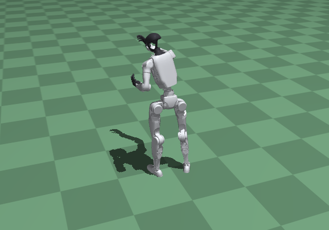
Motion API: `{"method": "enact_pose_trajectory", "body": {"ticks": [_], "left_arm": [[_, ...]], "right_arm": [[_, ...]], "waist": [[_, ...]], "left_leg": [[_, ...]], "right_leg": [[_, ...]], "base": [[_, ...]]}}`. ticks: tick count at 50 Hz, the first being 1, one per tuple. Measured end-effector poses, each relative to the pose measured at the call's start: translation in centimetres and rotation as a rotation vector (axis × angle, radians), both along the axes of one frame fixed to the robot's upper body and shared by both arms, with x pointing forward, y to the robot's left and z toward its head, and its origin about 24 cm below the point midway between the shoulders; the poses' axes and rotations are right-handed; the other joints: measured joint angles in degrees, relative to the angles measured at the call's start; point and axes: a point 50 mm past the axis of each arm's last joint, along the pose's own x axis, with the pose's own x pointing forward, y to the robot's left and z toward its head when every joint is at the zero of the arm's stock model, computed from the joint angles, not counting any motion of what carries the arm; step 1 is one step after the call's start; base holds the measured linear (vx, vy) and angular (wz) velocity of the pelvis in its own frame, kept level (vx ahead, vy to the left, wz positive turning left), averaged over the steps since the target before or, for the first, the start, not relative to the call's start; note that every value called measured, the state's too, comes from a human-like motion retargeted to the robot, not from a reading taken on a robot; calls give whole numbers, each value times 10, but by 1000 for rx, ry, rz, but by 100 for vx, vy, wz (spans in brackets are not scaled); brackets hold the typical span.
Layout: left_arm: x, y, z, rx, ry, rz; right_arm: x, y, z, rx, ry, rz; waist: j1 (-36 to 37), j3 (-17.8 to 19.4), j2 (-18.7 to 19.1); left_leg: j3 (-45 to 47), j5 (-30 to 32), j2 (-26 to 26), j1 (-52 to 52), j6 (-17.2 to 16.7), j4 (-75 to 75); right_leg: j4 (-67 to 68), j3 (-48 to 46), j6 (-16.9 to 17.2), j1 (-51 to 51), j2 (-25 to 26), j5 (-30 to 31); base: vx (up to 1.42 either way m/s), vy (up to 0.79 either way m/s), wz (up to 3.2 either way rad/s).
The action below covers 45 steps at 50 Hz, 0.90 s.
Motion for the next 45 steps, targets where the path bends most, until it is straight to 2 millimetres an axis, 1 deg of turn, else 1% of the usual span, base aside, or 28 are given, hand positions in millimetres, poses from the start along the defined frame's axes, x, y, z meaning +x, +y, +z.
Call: {"method": "enact_pose_trajectory", "body": {"ticks": [3,5,7,11,13,15,18,21,24,28,33,36,40,43,45], "left_arm": [[1,-2,-3,15,15,-27],[0,-2,-5,25,25,-35],[1,-2,-5,31,28,-32],[1,0,-6,29,33,-5],[2,1,-5,29,29,14],[2,3,-4,29,25,32],[2,5,-4,25,19,55],[1,6,-4,19,19,69],[0,5,-5,16,24,69],[-1,3,-7,14,34,53],[-1,0,-9,-1,48,24],[-1,-1,-9,-9,47,9],[0,1,-10,-11,40,4],[1,6,-11,-6,38,22],[3,11,-11,2,38,45]], "right_arm": [[10,-25,5,20,106,-82],[15,-42,3,64,175,-136],[17,-59,2,142,228,-188],[15,-88,-6,337,292,-285],[13,-99,-10,409,310,-334],[11,-107,-14,436,327,-389],[9,-114,-22,406,351,-485],[10,-117,-30,355,371,-567],[12,-117,-37,325,392,-605],[14,-115,-41,319,411,-596],[17,-107,-38,304,392,-545],[20,-99,-34,255,351,-495],[22,-83,-30,145,267,-420],[22,-68,-33,59,196,-362],[20,-58,-40,9,151,-321]], "waist": [[20,3,0],[33,4,0],[45,6,0],[65,9,2],[73,11,3],[78,12,4],[84,14,6],[85,14,9],[85,13,13],[82,10,17],[75,3,23],[67,-4,25],[53,-14,29],[38,-23,33],[26,-28,33]], "left_leg": [[-6,4,0,-7,-3,-1],[-9,7,1,-11,-5,-2],[-11,10,1,-16,-7,-3],[-15,15,2,-24,-10,-4],[-17,17,1,-27,-11,-4],[-20,19,1,-30,-12,-4],[-23,21,-1,-34,-13,-4],[-26,23,-2,-36,-13,-4],[-28,24,-4,-38,-12,-4],[-29,24,-6,-39,-12,-4],[-28,22,-7,-38,-11,-4],[-27,21,-8,-36,-11,-4],[-27,18,-10,-31,-9,-4],[-28,15,-11,-25,-7,-4],[-29,13,-13,-21,-6,-4]], "right_leg": [[-2,-8,0,-3,1,3],[-3,-13,0,-4,2,5],[-5,-17,1,-6,2,7],[-7,-24,2,-9,3,11],[-8,-28,2,-11,3,13],[-8,-31,2,-12,3,14],[-7,-37,1,-13,1,14],[-6,-41,-1,-13,0,14],[-6,-44,-3,-13,-2,14],[-7,-46,-4,-13,-3,15],[-8,-46,-3,-12,-4,15],[-7,-45,-1,-10,-5,15],[-6,-46,1,-6,-7,12],[-5,-46,1,0,-9,9],[-4,-47,1,4,-11,6]], "base": [[3,0,24],[3,-1,20],[1,0,9],[0,0,0],[0,0,0],[0,0,0],[0,0,0],[0,0,0],[0,0,0],[0,0,0],[0,0,0],[0,0,0],[0,0,0],[0,0,0],[0,0,0]]}}
